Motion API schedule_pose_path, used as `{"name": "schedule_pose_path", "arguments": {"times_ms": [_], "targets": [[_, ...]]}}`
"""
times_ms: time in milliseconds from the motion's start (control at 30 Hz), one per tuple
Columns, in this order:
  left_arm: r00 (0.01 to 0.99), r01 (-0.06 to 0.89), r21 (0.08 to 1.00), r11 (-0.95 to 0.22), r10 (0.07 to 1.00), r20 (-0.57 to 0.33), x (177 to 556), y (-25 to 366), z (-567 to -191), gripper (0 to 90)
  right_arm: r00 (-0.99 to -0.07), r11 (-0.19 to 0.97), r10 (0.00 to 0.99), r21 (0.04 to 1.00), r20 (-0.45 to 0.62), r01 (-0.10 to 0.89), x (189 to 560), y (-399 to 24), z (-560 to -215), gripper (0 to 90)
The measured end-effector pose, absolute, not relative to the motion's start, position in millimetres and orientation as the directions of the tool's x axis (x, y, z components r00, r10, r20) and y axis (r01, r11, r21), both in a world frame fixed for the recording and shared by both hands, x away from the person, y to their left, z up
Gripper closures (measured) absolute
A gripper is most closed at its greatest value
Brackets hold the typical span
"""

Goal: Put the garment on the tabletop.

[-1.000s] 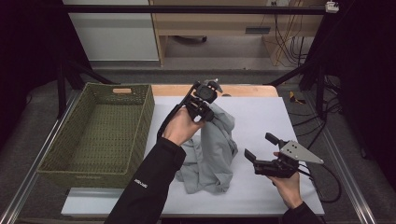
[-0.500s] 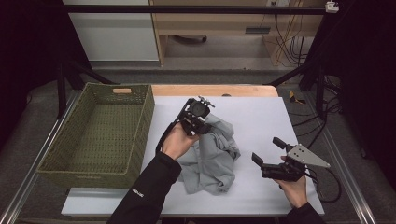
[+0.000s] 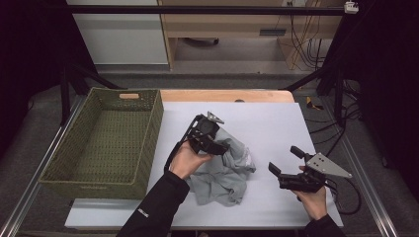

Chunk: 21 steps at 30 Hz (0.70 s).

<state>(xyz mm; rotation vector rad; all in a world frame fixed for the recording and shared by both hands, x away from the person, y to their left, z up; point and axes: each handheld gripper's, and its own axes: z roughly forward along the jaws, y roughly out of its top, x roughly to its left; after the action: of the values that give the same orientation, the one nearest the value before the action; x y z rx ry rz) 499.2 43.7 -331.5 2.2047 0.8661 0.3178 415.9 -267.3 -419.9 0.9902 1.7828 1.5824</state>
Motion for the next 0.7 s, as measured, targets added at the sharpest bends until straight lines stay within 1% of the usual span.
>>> {"name": "schedule_pose_path", "arguments": {"times_ms": [67,100,167,233,333,467,633,700], "targets": [[0.736,0.442,0.753,-0.487,0.677,0.005,493.4,47.6,-325.5,27.2,-0.573,0.024,0.816,0.984,0.082,0.175,415.5,-266.8,-419.3,1.3],[0.732,0.423,0.771,-0.476,0.681,0.018,491.2,49.5,-323.4,24.7,-0.574,0.032,0.816,0.986,0.068,0.161,416.4,-267.5,-419.9,1.2],[0.715,0.4,0.801,-0.446,0.699,0.032,487.1,53.2,-321.0,18.7,-0.568,0.029,0.82,0.984,0.076,0.174,415.7,-267.3,-419.4,1.1],[0.7,0.376,0.83,-0.412,0.713,0.037,482.7,58.9,-321.0,16.1,-0.568,0.021,0.819,0.985,0.082,0.172,415.9,-267.1,-419.2,0.9],[0.694,0.344,0.861,-0.374,0.719,0.035,476.5,67.5,-324.3,15.0,-0.565,0.024,0.821,0.985,0.078,0.171,416.0,-267.3,-419.5,0.7],[0.698,0.303,0.89,-0.34,0.715,0.035,466.7,77.9,-332.9,9.7,-0.566,0.035,0.822,0.985,0.066,0.167,417.3,-266.9,-420.4,0.6],[0.698,0.277,0.93,-0.243,0.716,-0.021,454.3,96.8,-343.2,7.9,-0.565,0.03,0.822,0.985,0.073,0.172,417.6,-266.2,-421.7,0.5],[0.693,0.246,0.945,-0.214,0.721,-0.017,448.0,104.2,-348.3,7.5,-0.565,0.033,0.822,0.984,0.074,0.177,417.8,-266.1,-422.1,0.6]]}}
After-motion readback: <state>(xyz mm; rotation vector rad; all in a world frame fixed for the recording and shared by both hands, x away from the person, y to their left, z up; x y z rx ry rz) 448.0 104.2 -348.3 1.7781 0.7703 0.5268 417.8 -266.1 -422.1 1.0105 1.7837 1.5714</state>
